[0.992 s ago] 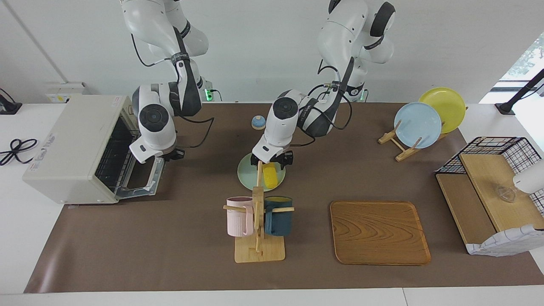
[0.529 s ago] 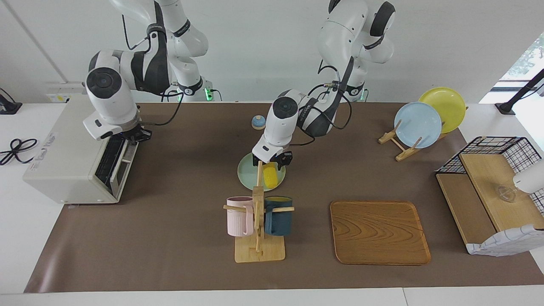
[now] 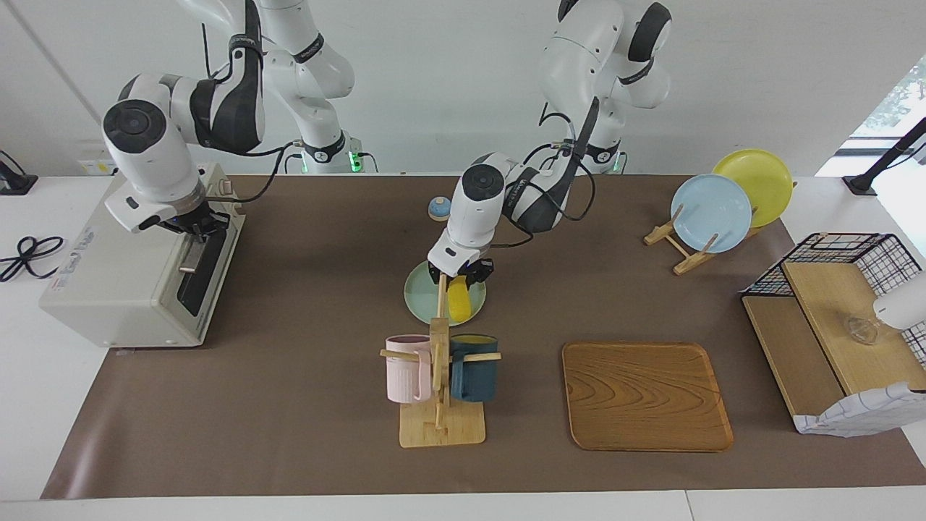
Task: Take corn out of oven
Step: 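Lift the corn off the green plate with the left gripper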
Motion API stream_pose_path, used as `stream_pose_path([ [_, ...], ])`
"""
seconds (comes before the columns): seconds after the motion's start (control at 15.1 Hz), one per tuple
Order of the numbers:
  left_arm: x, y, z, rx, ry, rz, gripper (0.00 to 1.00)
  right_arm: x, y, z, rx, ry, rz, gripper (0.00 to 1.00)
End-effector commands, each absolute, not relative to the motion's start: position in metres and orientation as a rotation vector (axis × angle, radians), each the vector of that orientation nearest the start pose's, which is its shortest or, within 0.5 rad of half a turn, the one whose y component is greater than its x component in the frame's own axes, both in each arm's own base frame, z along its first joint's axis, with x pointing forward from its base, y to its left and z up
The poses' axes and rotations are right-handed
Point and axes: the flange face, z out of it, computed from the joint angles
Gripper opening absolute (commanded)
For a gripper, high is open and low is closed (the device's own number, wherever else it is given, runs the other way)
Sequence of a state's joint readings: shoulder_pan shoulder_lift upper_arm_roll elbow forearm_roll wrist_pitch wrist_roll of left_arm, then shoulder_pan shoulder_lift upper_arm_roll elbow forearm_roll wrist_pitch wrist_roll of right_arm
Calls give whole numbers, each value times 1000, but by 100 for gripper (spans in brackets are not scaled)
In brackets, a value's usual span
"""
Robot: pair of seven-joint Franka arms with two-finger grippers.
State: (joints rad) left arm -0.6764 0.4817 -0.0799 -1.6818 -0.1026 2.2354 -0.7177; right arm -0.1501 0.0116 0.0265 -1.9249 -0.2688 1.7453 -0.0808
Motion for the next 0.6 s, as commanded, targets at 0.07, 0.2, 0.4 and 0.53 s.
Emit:
stream_pose_path([
  [0.07, 552, -414, 398, -3253, -201, 78, 0, 536, -78, 512, -3260, -24, 248, 39],
  [0.2, 588, -365, 423, -3238, -307, 35, 0, 538, -67, 530, -3164, 9, 213, 89],
  [0.4, 619, -320, 430, -3173, -292, -81, 0, 530, -43, 546, -3133, -15, 188, 100],
  [0.53, 645, -277, 432, -3184, -262, -99, 0, 530, -34, 548, -3135, -8, 193, 100],
])
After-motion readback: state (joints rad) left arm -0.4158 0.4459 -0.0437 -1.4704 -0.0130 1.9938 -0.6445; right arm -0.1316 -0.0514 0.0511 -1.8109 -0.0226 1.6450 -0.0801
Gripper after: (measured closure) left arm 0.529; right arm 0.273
